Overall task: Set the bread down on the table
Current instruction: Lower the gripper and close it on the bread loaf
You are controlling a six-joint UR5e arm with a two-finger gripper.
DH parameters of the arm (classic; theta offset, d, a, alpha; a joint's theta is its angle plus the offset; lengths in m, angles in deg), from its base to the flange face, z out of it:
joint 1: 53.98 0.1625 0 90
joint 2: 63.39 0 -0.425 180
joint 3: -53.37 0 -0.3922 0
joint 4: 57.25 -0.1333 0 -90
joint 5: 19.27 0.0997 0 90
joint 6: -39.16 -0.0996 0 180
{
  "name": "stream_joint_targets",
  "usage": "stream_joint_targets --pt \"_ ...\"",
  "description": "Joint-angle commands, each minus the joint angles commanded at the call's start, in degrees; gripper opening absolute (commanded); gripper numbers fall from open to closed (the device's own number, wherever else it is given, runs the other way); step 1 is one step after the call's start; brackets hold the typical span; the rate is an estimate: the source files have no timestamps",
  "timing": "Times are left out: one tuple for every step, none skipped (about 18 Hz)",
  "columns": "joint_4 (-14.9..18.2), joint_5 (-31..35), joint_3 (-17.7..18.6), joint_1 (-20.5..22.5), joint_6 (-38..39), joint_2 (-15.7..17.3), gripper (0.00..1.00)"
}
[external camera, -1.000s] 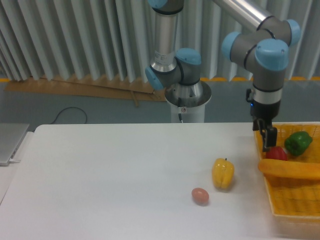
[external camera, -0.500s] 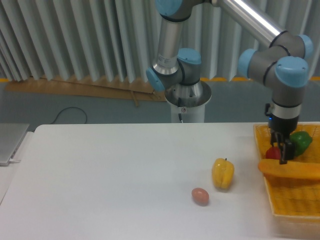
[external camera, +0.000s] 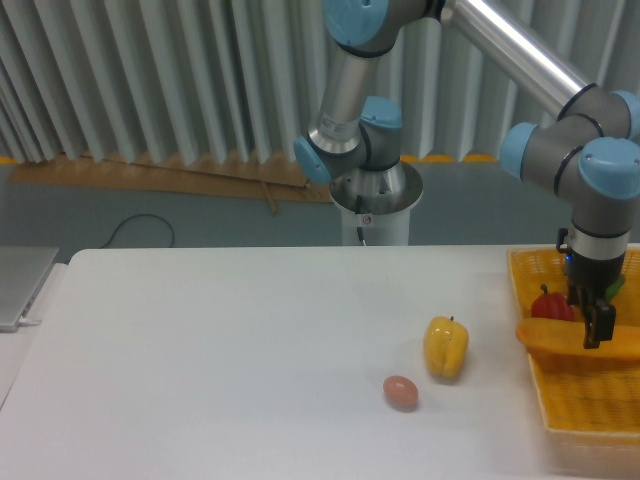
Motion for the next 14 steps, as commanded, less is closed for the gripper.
stream_joint_targets --pt "-0.2 0.1 0.1 -0.3 0.2 -0.7 1.00" --pt "-0.4 0.2 0.4 -0.4 0.2 -1.2 1.00" --pt "-0.7 0.2 0.4 -0.4 0.1 -1.5 1.00" --pt "-0.7 0.3 0.4 -0.4 0.2 -2.0 1.00" --pt "-1.0 0.4 0.5 -0.4 0.2 -2.2 1.00" --pt "-1.2 0.4 0.7 -0.4 0.1 -2.3 1.00" --pt "-1.5 0.4 1.1 -0.4 -0.1 -2.1 1.00" --pt "-1.5 0.4 1.3 -0.2 -0.6 -1.9 1.00" --pt "-1.3 0.4 1.3 0.0 -0.7 -1.3 1.00" --pt "-1.1 0.4 1.5 0.0 -0.8 -0.7 1.00" --pt "-1.2 0.4 2.3 0.2 -0.7 -0.1 1.00" --pt "-1.2 0.4 2.9 0.2 -0.7 0.1 1.00" --pt "-1.1 0.5 3.2 0.4 -0.9 0.1 1.00" --pt "-1.1 0.6 3.3 0.7 -0.8 0.1 1.00"
